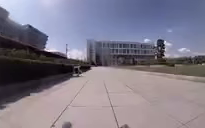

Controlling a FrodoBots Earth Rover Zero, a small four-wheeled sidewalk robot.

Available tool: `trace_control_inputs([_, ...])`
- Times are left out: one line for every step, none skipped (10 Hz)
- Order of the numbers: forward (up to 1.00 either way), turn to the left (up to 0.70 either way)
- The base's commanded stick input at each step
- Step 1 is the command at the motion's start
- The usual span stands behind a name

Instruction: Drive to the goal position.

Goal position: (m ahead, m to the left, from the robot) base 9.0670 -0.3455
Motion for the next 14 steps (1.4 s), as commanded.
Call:
trace_control_inputs([1.00,0.00])
trace_control_inputs([1.00,0.00])
trace_control_inputs([1.00,0.00])
trace_control_inputs([1.00,0.00])
trace_control_inputs([1.00,0.00])
trace_control_inputs([1.00,0.00])
trace_control_inputs([1.00,0.00])
trace_control_inputs([1.00,0.00])
trace_control_inputs([1.00,0.00])
trace_control_inputs([1.00,0.00])
trace_control_inputs([1.00,0.00])
trace_control_inputs([1.00,0.00])
trace_control_inputs([1.00,0.00])
trace_control_inputs([1.00,0.00])
